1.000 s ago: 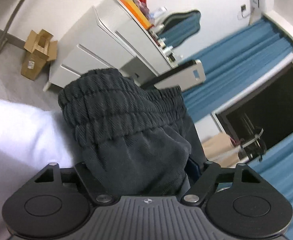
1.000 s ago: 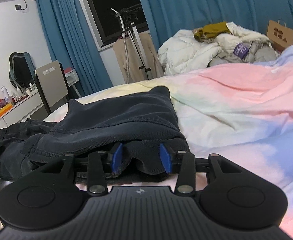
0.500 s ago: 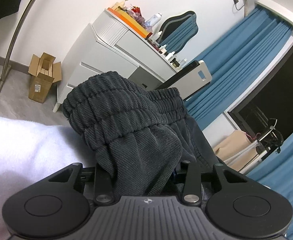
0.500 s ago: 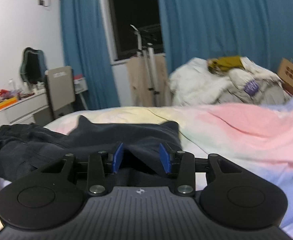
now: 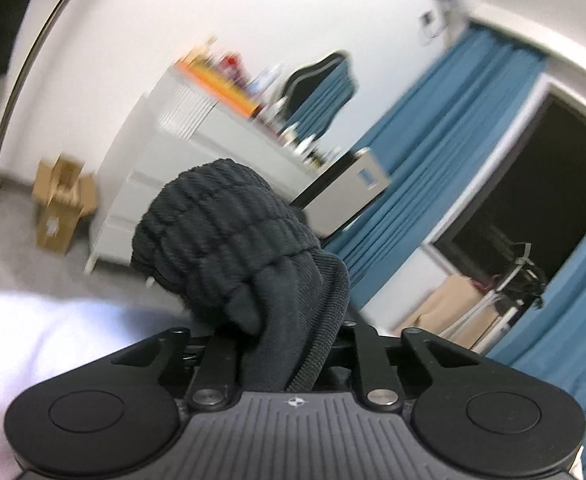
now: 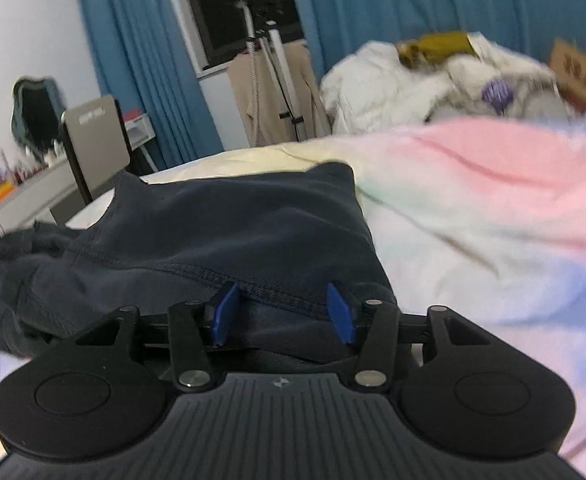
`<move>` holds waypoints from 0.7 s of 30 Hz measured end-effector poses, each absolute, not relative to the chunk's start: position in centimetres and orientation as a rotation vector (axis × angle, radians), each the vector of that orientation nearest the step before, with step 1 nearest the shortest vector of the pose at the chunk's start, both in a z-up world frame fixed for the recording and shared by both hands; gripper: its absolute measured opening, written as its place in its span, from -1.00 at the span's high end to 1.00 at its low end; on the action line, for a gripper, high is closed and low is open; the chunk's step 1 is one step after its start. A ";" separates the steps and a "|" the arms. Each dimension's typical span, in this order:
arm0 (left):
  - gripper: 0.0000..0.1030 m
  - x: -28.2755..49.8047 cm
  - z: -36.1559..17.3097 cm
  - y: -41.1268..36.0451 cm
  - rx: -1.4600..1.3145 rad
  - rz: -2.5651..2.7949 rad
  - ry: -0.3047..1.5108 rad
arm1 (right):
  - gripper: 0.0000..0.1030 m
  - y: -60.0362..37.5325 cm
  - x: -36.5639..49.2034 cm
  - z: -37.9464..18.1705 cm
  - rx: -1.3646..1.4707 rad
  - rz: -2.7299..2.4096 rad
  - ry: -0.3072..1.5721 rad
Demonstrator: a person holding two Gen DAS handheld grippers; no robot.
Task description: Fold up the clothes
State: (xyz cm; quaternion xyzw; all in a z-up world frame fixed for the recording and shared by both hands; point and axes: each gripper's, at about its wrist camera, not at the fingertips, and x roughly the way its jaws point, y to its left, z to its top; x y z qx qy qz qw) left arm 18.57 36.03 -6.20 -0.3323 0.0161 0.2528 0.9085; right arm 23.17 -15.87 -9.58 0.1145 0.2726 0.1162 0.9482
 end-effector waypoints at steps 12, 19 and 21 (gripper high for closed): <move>0.71 19.9 5.3 20.4 -0.556 0.204 -0.151 | -0.09 -21.9 22.6 -7.5 0.399 0.169 0.573; 0.72 22.9 5.5 6.7 -0.353 0.067 -0.098 | -0.11 -28.2 22.1 -6.6 0.510 0.062 0.494; 0.72 23.7 4.1 2.7 -0.274 0.032 -0.064 | -0.11 -29.7 22.0 -6.8 0.540 0.039 0.479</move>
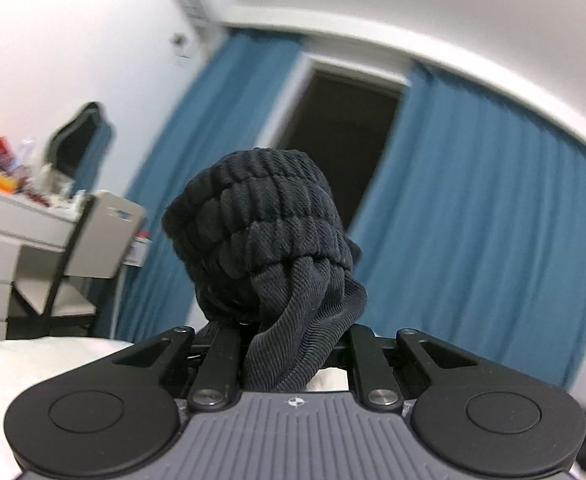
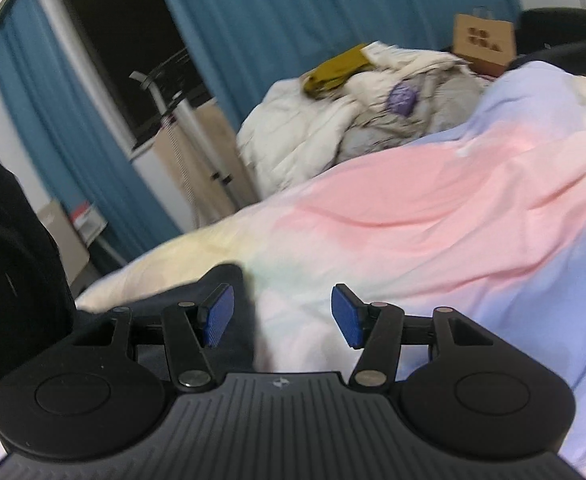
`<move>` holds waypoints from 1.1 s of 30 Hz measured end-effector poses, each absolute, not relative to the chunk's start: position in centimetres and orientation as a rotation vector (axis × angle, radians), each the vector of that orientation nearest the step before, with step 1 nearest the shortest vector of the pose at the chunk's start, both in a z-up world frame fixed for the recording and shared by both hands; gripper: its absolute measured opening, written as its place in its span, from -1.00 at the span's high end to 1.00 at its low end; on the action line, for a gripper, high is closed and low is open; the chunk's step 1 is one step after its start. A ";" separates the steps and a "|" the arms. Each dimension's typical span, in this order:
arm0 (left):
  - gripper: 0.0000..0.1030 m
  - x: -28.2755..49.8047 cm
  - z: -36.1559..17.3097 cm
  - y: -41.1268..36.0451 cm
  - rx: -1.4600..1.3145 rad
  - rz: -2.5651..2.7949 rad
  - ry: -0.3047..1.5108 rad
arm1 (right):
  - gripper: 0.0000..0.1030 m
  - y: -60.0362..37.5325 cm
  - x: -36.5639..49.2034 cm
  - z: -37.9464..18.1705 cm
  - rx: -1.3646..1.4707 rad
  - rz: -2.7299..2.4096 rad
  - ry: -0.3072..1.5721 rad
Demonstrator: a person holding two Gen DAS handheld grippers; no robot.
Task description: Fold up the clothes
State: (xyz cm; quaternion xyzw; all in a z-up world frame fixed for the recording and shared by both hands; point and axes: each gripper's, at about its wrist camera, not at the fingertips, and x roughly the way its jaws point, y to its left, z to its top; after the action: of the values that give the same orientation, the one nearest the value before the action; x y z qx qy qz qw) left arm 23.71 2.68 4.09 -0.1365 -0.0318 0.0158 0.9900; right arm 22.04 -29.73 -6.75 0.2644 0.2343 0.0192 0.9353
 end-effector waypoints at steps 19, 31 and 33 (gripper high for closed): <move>0.63 26.0 -7.6 -11.3 0.112 -0.073 0.272 | -0.10 -33.8 22.0 -7.2 0.639 0.137 0.413; -0.30 20.0 -5.1 -5.8 0.079 -0.170 0.424 | -0.12 -32.2 21.1 -5.5 0.663 0.315 0.417; -0.82 18.6 -4.6 -4.1 0.041 -0.214 0.407 | -0.15 -32.0 21.0 -5.6 0.675 0.331 0.425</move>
State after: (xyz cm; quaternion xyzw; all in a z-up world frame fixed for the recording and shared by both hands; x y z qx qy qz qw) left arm 18.63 -4.08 -4.55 0.0203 0.2017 -0.1063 0.9735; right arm 21.03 -32.02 -5.64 0.3270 0.2058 0.1606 0.9083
